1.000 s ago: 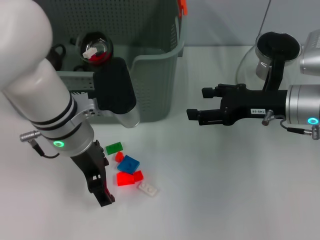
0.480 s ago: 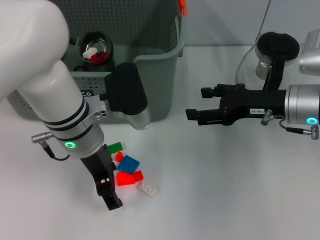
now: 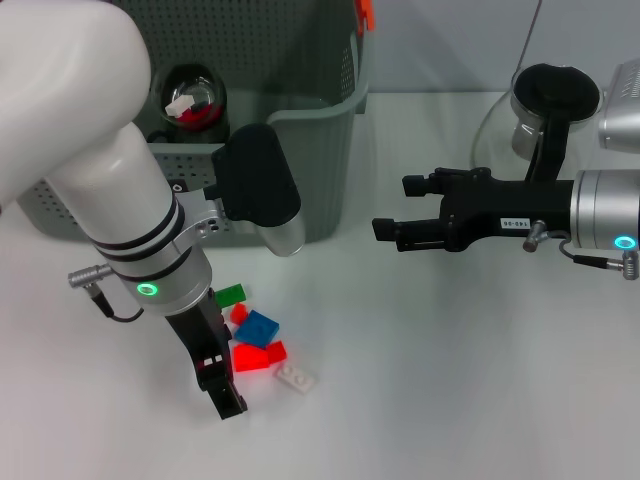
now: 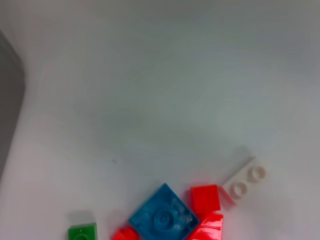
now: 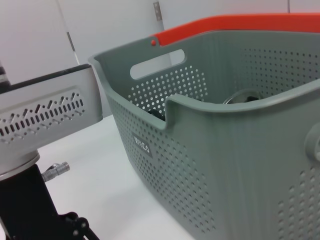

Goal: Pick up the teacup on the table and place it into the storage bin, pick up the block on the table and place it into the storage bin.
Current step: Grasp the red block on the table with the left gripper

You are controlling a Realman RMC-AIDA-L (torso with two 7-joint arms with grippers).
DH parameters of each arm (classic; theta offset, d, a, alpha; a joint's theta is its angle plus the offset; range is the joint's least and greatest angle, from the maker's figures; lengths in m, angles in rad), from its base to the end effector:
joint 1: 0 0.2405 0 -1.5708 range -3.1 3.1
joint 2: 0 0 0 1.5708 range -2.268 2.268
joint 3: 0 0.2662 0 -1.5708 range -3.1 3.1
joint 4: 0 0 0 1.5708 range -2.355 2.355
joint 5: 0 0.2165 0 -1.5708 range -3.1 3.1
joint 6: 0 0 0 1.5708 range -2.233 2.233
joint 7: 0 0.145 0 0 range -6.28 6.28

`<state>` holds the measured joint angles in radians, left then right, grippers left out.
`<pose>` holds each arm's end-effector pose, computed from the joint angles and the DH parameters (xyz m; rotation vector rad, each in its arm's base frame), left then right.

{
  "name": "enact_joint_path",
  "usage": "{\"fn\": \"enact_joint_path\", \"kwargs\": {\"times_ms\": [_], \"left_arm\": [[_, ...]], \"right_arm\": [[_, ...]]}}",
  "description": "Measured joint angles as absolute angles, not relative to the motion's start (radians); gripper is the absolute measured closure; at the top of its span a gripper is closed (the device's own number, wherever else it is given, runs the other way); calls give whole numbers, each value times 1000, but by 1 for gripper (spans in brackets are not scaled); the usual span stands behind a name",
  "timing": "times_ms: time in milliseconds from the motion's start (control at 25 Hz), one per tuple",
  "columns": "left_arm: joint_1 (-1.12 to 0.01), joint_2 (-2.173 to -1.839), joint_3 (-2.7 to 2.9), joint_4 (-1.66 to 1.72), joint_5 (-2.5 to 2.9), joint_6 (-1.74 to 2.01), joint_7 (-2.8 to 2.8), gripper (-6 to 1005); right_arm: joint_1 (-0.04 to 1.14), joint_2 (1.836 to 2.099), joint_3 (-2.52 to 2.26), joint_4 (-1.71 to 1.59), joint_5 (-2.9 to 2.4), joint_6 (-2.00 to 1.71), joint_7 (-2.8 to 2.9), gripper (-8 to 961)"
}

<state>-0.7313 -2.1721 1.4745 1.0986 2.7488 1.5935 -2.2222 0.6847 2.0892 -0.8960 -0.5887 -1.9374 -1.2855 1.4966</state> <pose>-0.1888 0.3490 -0.0677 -2.8731 -0.4561 0.9377 0.2257 0.3913 -0.0442 -2.7401 0.6293 0.5549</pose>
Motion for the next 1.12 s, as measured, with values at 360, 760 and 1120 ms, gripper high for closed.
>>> {"fn": "enact_joint_path", "kwargs": {"times_ms": [360,760,1120], "left_arm": [[-733,-2172,1475,1079,2743,1587,-2223,121],[-735,-2174,1492,1069,2700,1569,-2215,143],[-740,-2174,1516,1076,2690,1567,-2215,163]], "right_arm": [[686,2089,-900,-589,-1937,-1285,1498,41],[686,2089,-900,-587,-1937,-1288,1497,41],[683,2089,-900,-587,-1937,-1291,1496,41]]}}
